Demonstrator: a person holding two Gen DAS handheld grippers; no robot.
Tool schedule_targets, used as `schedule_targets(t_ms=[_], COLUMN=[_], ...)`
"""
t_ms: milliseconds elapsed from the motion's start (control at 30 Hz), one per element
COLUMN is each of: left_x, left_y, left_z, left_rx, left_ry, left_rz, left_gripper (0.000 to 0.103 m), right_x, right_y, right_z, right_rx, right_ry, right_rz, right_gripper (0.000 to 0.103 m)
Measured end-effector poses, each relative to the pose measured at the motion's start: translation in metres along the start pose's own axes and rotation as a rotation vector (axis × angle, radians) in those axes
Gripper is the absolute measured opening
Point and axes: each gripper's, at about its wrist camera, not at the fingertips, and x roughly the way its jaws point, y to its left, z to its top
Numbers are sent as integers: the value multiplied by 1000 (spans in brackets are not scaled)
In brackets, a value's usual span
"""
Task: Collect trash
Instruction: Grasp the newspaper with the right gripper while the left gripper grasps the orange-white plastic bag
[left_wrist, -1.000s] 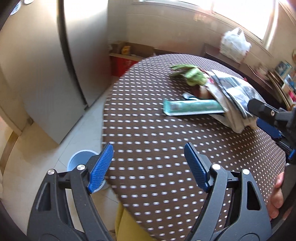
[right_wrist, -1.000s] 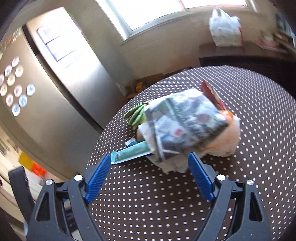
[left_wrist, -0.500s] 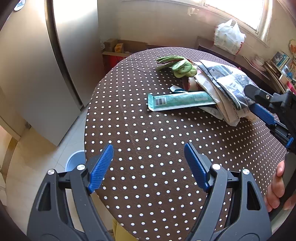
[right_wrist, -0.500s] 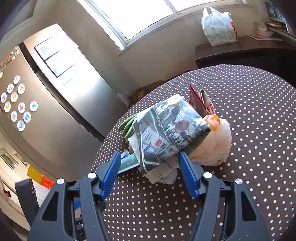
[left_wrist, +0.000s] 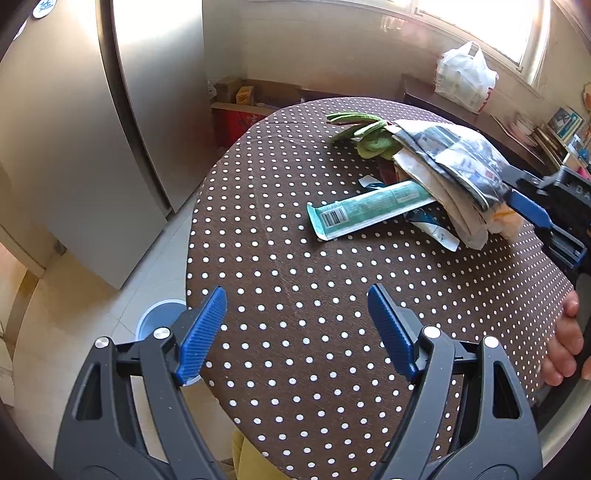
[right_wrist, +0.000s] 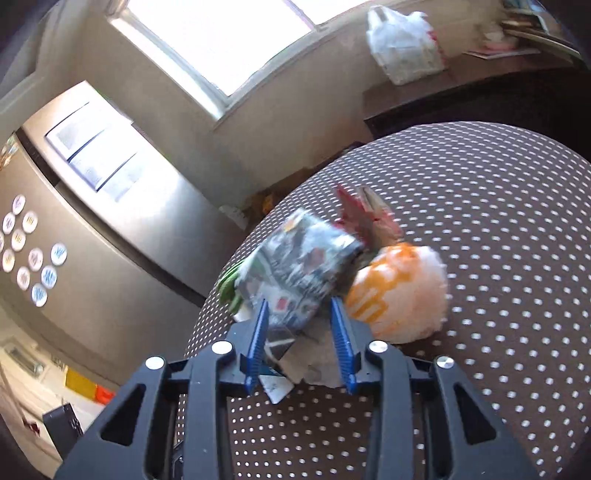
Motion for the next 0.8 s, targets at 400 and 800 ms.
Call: schedule_targets(t_ms=[400,800], left_x=[4,11], left_y=[-8,-11], left_z=[4,15], left_rx=[11,5], left_ry=[7,4], left_rz=[-2,-3], left_gripper=[78,78], right_x=[10,30], right_y=[-1,9], right_z=[32,32], right_rx=[-65,-125], right_ry=[-21,15], right_rz=[-33,-36], right_gripper=[62,62])
